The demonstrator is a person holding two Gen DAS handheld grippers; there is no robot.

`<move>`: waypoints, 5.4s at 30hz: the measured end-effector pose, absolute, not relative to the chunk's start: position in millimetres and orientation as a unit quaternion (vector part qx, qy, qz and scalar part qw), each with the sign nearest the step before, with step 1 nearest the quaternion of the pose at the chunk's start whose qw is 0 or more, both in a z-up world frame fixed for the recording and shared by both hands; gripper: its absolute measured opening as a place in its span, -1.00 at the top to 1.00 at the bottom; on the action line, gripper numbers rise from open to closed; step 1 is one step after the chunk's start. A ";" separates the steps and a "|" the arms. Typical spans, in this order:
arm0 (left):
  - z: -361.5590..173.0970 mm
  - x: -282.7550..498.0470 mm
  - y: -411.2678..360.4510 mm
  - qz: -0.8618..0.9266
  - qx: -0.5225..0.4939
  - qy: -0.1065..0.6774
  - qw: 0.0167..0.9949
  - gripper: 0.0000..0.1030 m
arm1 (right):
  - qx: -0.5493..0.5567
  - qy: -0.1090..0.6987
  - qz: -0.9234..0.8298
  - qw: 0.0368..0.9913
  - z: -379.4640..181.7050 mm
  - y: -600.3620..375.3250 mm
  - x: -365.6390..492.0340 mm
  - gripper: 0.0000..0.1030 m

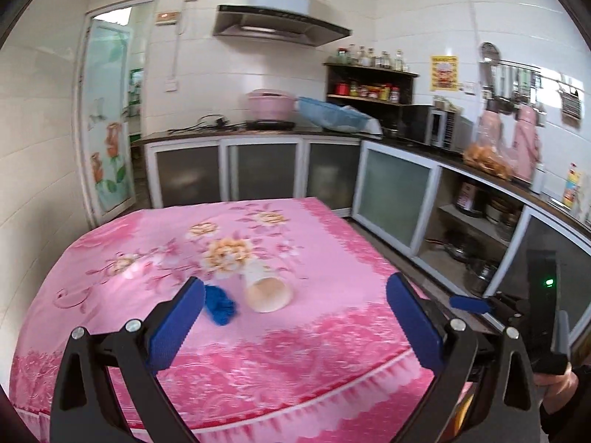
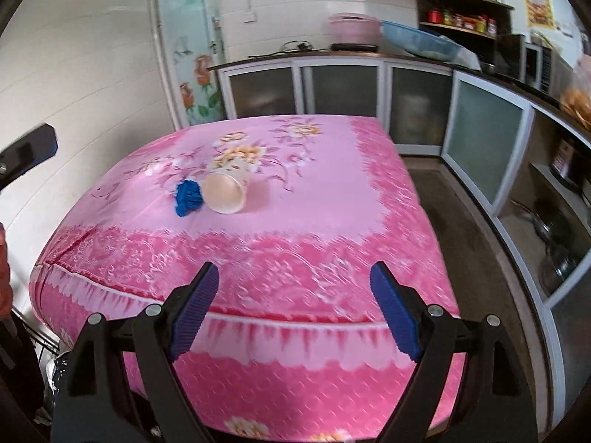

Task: Collect trash
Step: 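Move both open tools back over the table toward the paper cup, then grasp the blue glove with the left tool while the right tool grasps the white paper cup, then carry the blue glove and paper cup with both tools over the yellow bin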

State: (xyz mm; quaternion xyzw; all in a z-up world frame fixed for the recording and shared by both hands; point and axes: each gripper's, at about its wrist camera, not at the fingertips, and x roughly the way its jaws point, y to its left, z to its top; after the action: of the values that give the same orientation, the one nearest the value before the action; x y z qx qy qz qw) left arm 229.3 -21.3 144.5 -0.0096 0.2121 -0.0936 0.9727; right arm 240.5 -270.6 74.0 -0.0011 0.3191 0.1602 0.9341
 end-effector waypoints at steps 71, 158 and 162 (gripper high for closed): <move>-17.4 474.2 76.5 -0.094 0.042 0.462 0.881 0.84 | -0.050 0.451 0.242 0.858 4.8 -139.5 468.2 0.88; 19.9 161.6 -401.5 -0.467 0.170 0.353 0.793 0.83 | 0.152 0.372 -0.125 0.907 17.4 -584.8 15.0 0.87; 10.4 149.1 -416.7 -0.480 0.177 0.349 0.785 0.83 | 0.171 0.378 -0.147 0.898 0.2 -602.6 -4.4 0.87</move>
State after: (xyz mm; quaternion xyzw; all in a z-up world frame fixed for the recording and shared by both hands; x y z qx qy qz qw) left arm 149.1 -416.7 10.4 0.1774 0.3485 -0.4798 0.7854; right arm -4.4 -602.6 0.2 0.1714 0.3776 -0.1469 0.8980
